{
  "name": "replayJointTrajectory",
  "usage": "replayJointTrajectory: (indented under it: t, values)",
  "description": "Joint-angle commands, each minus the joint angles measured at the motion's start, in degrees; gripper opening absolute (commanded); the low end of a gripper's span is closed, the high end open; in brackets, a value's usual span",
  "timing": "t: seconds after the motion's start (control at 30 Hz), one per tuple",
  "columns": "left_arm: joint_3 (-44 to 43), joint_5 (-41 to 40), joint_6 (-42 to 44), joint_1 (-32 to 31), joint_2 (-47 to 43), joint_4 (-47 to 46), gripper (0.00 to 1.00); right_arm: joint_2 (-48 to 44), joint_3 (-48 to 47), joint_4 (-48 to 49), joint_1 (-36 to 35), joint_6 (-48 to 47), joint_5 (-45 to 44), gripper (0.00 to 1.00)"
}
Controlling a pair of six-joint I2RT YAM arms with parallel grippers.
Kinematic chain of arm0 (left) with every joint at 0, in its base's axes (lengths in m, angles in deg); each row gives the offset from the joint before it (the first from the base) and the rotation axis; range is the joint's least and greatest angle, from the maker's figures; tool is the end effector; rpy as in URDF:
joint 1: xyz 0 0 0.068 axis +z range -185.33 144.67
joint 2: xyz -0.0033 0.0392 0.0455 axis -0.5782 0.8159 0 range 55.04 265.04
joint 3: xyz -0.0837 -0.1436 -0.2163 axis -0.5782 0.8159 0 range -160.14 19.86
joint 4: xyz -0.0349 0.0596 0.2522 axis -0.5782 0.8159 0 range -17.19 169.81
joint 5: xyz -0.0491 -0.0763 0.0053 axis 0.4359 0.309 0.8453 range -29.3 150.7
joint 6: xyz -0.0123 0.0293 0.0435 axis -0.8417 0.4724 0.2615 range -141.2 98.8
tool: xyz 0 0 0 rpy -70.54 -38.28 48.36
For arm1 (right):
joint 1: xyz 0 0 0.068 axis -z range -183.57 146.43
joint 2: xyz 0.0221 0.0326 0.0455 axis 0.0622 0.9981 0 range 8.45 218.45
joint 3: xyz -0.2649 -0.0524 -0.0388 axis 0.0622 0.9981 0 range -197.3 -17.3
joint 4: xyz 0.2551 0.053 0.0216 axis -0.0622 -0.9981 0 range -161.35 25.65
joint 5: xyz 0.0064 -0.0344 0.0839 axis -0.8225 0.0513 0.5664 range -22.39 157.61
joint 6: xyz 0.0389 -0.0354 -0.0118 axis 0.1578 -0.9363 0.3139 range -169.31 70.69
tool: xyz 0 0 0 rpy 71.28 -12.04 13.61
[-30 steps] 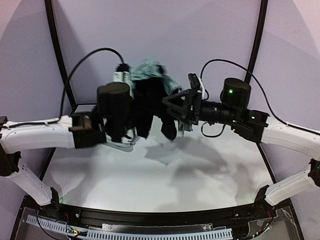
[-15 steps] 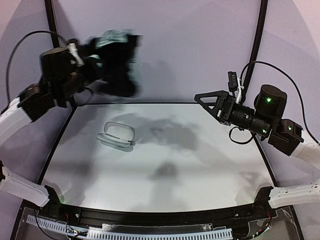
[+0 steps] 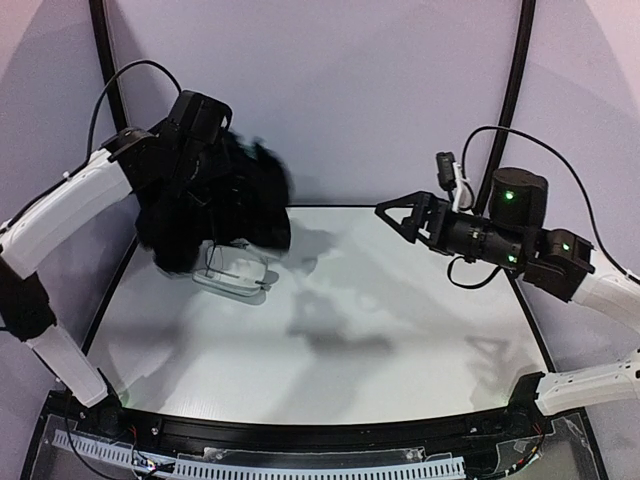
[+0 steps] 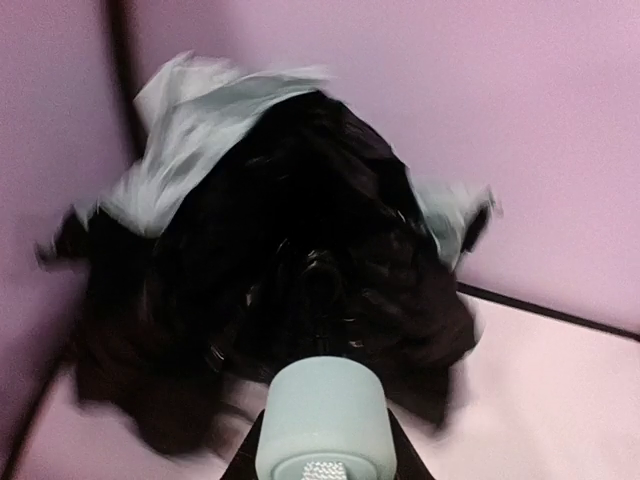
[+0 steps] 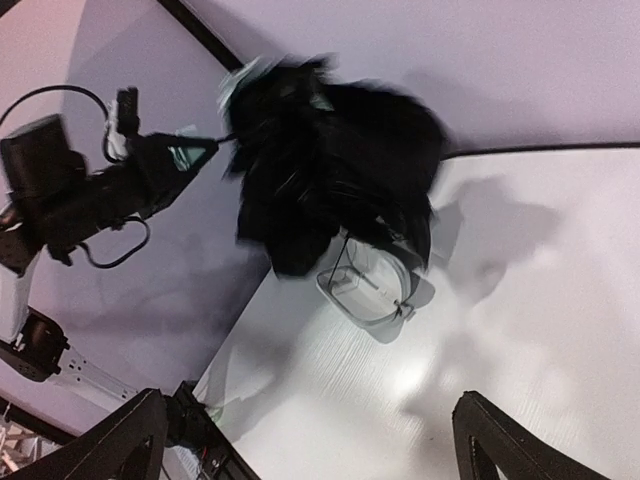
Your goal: Open the umbrella
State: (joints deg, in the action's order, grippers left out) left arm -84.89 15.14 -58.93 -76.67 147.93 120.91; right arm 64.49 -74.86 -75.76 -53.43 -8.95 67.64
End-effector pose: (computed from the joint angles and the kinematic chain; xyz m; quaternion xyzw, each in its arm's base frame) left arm 0.2725 -0.2059 0.4277 -0.1489 0.8275 0.0010 0.5413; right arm 0.1443 0.1711 0.3801 -0.0635 0.7628 0.4561 0.4540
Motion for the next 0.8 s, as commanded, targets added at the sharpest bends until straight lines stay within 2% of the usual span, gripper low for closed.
replayJointTrajectory:
  t: [0.0, 0.03, 0.17, 0.37, 0.6, 0.67, 0.77]
  values:
    - [2.86, 27.35, 2.96, -4.48, -4.14, -21.18, 0.01, 4.44, -2.58, 4.09, 0.07, 1.57, 6.08, 0.99]
    - [3.01, 31.1, 2.6, -5.02, -3.61, -22.96, 0.01, 5.59, -3.09, 5.3, 0.05, 1.98, 7.24, 0.99]
    - [4.68, 35.56, 0.27, -7.32, -1.43, -30.32, 0.01, 9.08, -4.37, 8.82, 0.04, 6.15, 8.77, 0.98]
    - [7.45, 31.91, -0.88, -11.76, 0.2, -35.84, 0.01, 11.03, -1.92, 16.53, -0.14, 15.02, 1.74, 0.93]
    - [12.36, 23.84, 2.06, -17.41, -0.91, -44.74, 0.01, 11.45, 0.54, 18.2, 0.01, 23.89, -11.64, 0.75]
    - [13.97, 19.22, 4.57, -19.47, -1.41, -47.01, 0.01, 12.33, 0.3, 18.38, 0.13, 25.88, -12.5, 0.71]
    - [15.27, 17.77, 7.71, -20.71, -2.08, -47.64, 0.01, 14.88, -2.63, 16.31, 0.29, 25.6, -10.99, 0.71]
